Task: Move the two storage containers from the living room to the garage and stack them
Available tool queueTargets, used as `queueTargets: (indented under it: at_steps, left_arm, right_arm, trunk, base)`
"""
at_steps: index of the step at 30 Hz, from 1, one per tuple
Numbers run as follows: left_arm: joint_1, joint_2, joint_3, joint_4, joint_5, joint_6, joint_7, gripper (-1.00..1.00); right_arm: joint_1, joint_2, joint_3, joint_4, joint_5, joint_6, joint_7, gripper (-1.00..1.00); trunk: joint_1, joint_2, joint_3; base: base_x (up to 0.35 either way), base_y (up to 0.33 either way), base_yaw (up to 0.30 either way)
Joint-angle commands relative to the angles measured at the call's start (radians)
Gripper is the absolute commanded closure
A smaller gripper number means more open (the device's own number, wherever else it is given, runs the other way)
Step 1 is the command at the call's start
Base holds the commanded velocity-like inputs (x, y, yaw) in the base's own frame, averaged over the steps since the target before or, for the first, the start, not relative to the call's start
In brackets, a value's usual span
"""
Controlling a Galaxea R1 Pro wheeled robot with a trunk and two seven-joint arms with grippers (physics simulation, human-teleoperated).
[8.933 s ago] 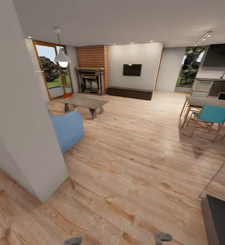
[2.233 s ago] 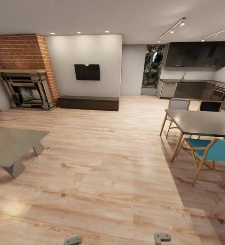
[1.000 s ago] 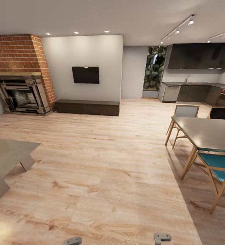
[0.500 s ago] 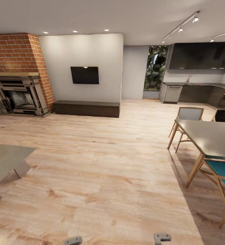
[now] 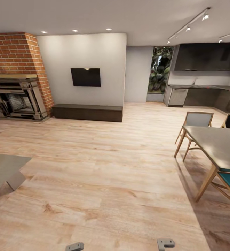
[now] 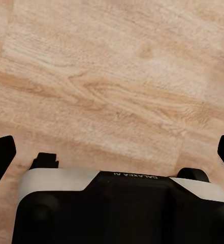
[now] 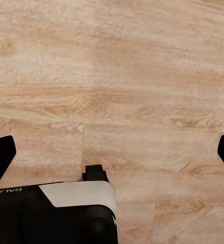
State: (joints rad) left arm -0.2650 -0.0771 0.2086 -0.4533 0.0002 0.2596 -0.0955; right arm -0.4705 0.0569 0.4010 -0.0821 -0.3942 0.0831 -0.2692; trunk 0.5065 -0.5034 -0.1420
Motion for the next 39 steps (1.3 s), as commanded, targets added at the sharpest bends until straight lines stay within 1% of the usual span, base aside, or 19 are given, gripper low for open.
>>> queueTargets:
  at_steps: [1, 14, 28, 39]
  left_arm:
    - [0.0, -0.001, 0.008, -0.002, 0.0, 0.007, -0.006, -1.0]
    - [0.0, -0.001, 0.008, -0.002, -0.001, 0.007, -0.006, -1.0]
    - [0.0, -0.001, 0.008, -0.002, 0.0, 0.007, -0.006, -1.0]
    - [0.0, -0.001, 0.008, -0.002, 0.0, 0.007, -0.006, -1.0]
  right_arm:
    - [0.0, 0.0, 0.009, -0.002, -0.006, 0.007, -0.005, -1.0]
    - [0.0, 0.0, 0.009, -0.002, -0.006, 0.007, -0.005, -1.0]
    - [0.0, 0.0, 0.009, -0.002, -0.007, 0.007, -0.005, -1.0]
    - [0.0, 0.0, 0.009, -0.002, -0.006, 0.007, -0.006, -1.0]
  trunk:
    - [0.001, -0.002, -0.002]
    - [0.001, -0.002, -0.002]
    - [0.001, -0.002, -0.002]
    - [0.001, -0.002, -0.002]
  base:
    - [0.333, 0.0, 0.0]
    - [0.333, 0.0, 0.016]
    - [0.333, 0.0, 0.151]
    - [0.333, 0.0, 0.019]
